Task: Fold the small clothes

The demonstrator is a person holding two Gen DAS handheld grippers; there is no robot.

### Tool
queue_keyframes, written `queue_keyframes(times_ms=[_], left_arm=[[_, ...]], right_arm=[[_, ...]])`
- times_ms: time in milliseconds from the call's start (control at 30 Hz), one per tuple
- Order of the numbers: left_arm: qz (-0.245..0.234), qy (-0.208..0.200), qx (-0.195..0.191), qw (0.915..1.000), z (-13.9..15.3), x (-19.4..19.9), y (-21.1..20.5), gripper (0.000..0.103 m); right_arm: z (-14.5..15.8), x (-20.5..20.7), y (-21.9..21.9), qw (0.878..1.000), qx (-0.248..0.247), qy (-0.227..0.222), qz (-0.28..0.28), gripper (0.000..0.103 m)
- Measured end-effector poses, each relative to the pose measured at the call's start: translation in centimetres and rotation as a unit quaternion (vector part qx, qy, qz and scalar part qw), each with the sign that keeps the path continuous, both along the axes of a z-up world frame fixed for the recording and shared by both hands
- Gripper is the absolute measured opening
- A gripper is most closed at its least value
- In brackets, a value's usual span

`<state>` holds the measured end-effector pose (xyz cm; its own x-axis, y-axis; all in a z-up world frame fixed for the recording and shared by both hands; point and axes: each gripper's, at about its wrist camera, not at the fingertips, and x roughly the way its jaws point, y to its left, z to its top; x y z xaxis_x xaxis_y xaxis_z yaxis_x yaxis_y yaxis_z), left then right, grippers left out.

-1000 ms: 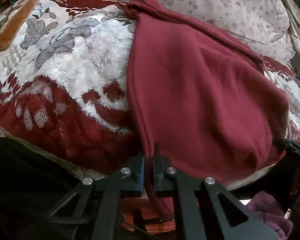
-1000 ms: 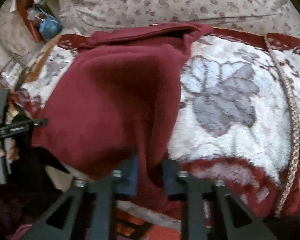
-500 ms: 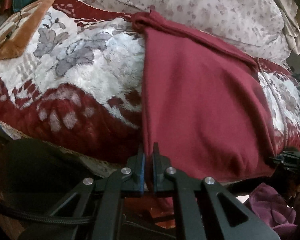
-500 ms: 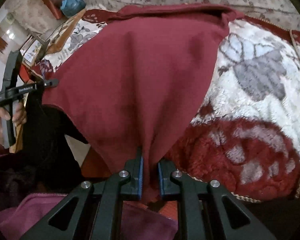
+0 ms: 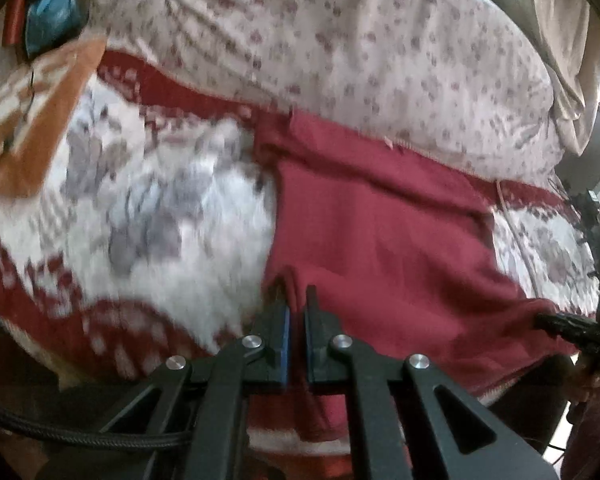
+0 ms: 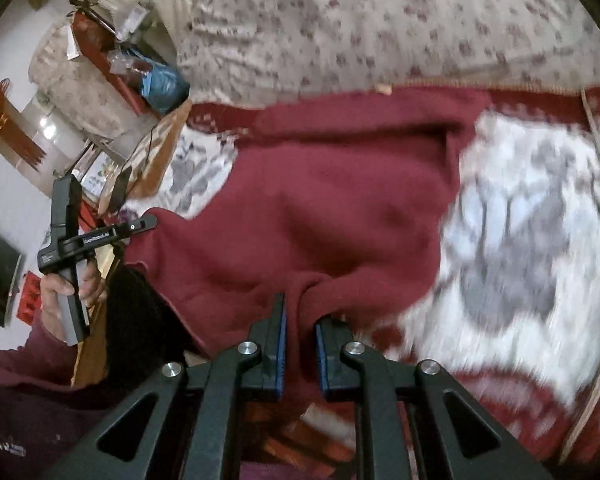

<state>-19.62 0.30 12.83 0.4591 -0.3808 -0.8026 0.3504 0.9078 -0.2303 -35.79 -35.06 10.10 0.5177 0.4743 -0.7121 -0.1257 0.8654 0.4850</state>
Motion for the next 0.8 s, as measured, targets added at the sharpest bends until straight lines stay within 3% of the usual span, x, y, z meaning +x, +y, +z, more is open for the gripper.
queue_keyframes(times_ms=[200, 800], left_arm=[[0.005, -0.039, 0.018, 0.9991, 1.4, 2.5, -2.0, 0.006], [0.009, -0.043, 0.035, 0.9984, 1.2, 5.0, -3.4, 0.006]], right_arm=[[1.8, 3.1, -0.6, 0.999, -0.012, -0.033, -0.013, 0.013], [1.8, 6.5, -2.2, 0.997, -0.005, -0.041, -0.059, 0.014]])
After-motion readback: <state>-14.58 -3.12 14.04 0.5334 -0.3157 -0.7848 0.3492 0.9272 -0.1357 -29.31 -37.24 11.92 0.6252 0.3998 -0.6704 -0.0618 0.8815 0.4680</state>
